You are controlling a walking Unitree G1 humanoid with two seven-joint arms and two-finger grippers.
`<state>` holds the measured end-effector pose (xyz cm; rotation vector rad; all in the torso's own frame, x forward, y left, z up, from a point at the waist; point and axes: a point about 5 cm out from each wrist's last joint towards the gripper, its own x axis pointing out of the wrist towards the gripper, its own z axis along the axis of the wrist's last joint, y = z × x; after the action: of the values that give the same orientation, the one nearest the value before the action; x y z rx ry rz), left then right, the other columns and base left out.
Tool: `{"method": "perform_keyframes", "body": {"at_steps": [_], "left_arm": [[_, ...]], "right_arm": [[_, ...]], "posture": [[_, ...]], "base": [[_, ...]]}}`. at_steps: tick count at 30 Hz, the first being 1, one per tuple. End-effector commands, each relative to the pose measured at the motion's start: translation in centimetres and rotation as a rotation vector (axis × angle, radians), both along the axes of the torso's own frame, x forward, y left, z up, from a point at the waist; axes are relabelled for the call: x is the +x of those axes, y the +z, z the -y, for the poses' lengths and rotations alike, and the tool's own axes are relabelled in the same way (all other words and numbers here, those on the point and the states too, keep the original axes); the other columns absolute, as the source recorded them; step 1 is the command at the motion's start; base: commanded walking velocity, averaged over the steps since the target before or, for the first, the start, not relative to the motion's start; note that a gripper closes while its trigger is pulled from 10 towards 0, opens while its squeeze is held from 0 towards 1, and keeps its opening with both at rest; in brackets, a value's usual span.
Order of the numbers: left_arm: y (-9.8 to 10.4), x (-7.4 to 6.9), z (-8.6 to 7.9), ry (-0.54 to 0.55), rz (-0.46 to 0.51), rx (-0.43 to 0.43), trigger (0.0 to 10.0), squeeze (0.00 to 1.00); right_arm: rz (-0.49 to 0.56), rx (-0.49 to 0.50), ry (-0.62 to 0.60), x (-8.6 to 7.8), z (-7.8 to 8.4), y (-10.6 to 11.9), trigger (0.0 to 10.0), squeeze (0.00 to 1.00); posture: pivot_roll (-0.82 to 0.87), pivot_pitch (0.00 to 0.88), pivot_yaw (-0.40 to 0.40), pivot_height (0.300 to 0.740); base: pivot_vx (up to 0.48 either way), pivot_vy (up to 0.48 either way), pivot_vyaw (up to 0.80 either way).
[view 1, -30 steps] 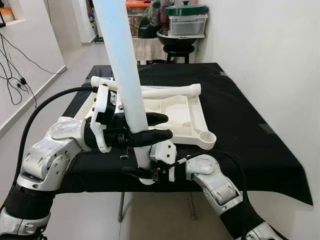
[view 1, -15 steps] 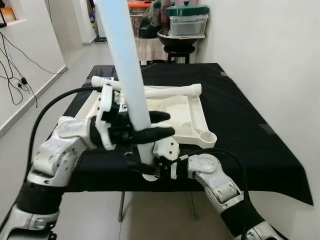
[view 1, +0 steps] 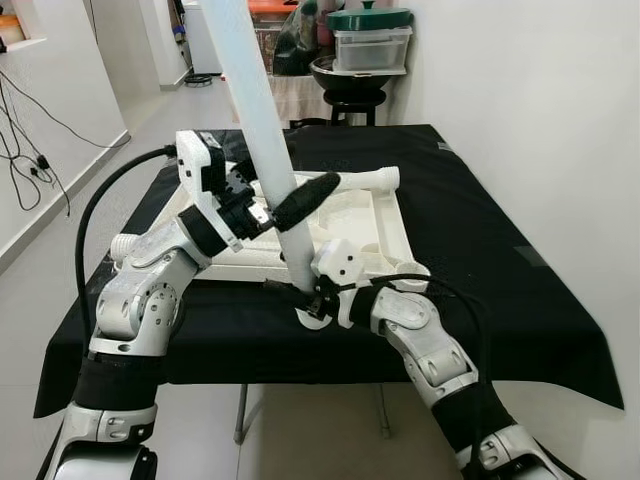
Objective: Building children table
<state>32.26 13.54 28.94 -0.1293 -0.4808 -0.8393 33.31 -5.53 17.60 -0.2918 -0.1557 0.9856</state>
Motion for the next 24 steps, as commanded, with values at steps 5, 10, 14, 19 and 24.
{"method": "perform_keyframes", "body": {"at_steps": [5, 10, 14, 19, 24], "left_arm": [[0.0, 1.0, -7.0, 0.463, -0.033, -0.153, 10.0, 1.0], [-1.3, 0.9, -7.8, 0.539, -0.083, -0.164, 10.0, 1.0], [-4.6, 0.2, -7.1, 0.568, -0.196, -0.124, 10.0, 0.0], [-7.8, -1.1, -5.8, 0.563, -0.292, -0.084, 10.0, 0.0], [-10.2, -2.5, -5.0, 0.576, -0.366, -0.057, 10.0, 0.0]], "right_arm": [[0.054, 0.098, -0.171, 1.7, 1.5, 1.6, 0.0, 0.0], [0.047, 0.151, -0.317, 2.9, 2.9, 2.1, 0.0, 0.0], [0.022, 0.184, -0.458, 3.8, 4.4, 2.0, 9.1, 0.0], [-0.019, 0.227, -0.505, 4.0, 4.7, 1.7, 10.0, 0.0], [-0.055, 0.297, -0.552, 4.3, 4.6, 1.8, 10.0, 0.0]], "posture": [[0.0, 0.0, -0.006, 0.74], [0.01, 0.0, -0.007, 0.74], [0.01, 0.0, -0.007, 0.74], [0.02, 0.0, -0.008, 0.74], [0.03, 0.0, -0.008, 0.74]], "base": [[0.0, 0.0, 0.0], [0.0, 0.0, 0.0], [0.0, 0.0, 0.0], [0.0, 0.0, 0.0], [0.0, 0.0, 0.0]]}}
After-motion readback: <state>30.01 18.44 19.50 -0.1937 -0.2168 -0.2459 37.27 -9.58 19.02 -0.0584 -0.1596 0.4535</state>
